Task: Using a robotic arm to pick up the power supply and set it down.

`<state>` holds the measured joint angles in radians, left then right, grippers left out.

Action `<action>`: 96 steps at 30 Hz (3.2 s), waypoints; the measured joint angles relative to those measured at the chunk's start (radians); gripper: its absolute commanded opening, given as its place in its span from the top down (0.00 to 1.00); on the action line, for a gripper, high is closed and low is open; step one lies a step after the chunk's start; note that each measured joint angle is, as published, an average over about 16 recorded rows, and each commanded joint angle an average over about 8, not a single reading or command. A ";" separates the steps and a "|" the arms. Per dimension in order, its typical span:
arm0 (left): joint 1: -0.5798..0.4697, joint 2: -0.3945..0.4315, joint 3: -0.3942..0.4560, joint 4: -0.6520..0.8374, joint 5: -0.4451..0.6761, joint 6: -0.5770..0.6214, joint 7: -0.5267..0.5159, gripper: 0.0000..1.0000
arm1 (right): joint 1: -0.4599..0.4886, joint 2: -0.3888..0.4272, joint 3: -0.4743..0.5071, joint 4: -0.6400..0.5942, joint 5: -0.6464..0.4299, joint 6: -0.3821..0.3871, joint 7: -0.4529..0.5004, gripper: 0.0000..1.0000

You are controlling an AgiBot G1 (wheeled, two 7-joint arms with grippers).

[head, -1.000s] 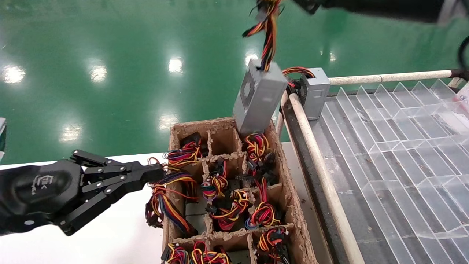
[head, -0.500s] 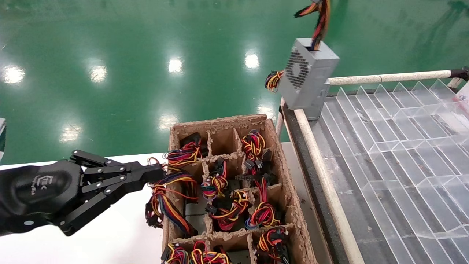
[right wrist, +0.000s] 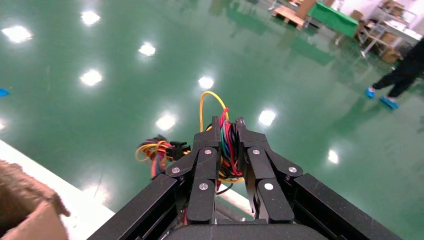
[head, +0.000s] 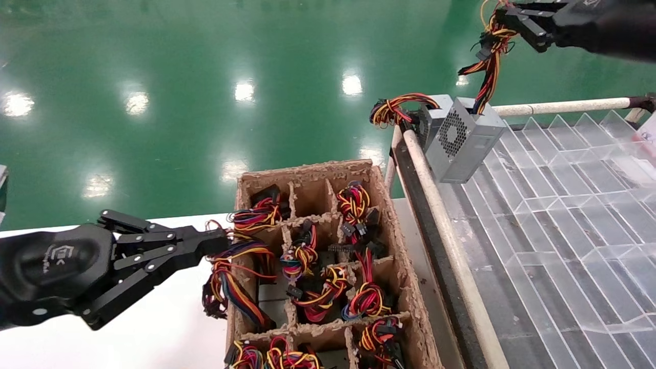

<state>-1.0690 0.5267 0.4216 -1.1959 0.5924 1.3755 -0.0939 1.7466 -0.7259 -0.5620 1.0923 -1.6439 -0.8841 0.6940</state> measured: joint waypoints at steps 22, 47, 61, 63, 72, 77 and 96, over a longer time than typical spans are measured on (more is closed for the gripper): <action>0.000 0.000 0.000 0.000 0.000 0.000 0.000 1.00 | 0.008 -0.149 -0.019 -0.253 0.025 0.028 -0.160 1.00; 0.000 0.000 0.000 0.000 0.000 0.000 0.000 1.00 | 0.054 -0.266 -0.038 -0.433 0.042 -0.005 -0.250 0.00; 0.000 0.000 0.000 0.000 0.000 0.000 0.000 1.00 | 0.058 -0.260 -0.010 -0.409 0.100 -0.041 -0.278 0.00; 0.000 0.000 0.000 0.000 0.000 0.000 0.000 1.00 | 0.053 -0.255 0.000 -0.400 0.118 -0.050 -0.287 0.00; 0.000 0.000 0.000 0.000 0.000 0.000 0.000 1.00 | -0.004 -0.217 0.048 -0.339 0.225 -0.108 -0.337 0.00; 0.000 0.000 0.000 0.000 0.000 0.000 0.000 1.00 | -0.052 -0.192 0.065 -0.301 0.276 -0.148 -0.353 0.00; 0.000 0.000 0.000 0.000 0.000 0.000 0.000 0.00 | -0.286 -0.077 0.147 -0.115 0.516 -0.323 -0.411 0.00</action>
<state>-1.0690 0.5267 0.4216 -1.1959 0.5924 1.3755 -0.0939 1.4606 -0.8024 -0.4147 0.9775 -1.1275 -1.2068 0.2834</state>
